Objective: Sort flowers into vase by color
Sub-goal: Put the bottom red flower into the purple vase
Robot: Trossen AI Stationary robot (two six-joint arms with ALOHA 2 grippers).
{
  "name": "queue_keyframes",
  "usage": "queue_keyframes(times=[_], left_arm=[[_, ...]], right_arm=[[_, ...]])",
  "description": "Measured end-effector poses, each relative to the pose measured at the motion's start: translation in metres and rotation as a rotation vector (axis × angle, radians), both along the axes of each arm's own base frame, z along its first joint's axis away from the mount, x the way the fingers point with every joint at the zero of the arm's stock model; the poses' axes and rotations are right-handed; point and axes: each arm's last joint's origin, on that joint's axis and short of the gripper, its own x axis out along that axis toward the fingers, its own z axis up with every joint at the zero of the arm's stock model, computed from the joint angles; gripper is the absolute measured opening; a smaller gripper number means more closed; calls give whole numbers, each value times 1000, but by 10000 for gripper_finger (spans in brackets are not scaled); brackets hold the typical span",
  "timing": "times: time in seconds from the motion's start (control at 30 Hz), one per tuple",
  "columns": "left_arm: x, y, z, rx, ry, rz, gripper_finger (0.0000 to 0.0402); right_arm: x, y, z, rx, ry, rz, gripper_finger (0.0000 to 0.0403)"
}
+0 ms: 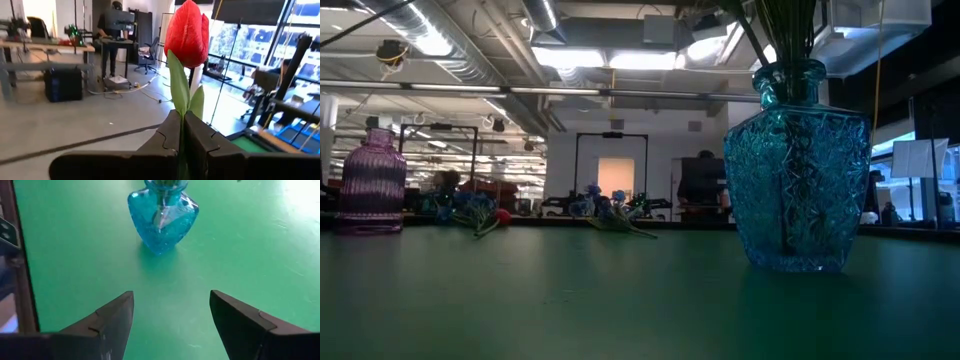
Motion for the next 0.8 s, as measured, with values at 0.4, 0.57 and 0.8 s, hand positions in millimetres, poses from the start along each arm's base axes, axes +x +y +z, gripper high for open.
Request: queue_keyframes(times=[0.4, 0.57, 0.8], left_arm=[[-46, 25, -35, -43, -58, -117, 4], [-42, 16, -66, -105, -125, -247, 4], [-29, -16, -77, -208, -205, -446, 4]], right_arm=[[6, 8, 2, 87, -86, -12, 262], [8, 6, 2, 91, -96, -32, 262], [24, -8, 2, 56, -72, -79, 262]])
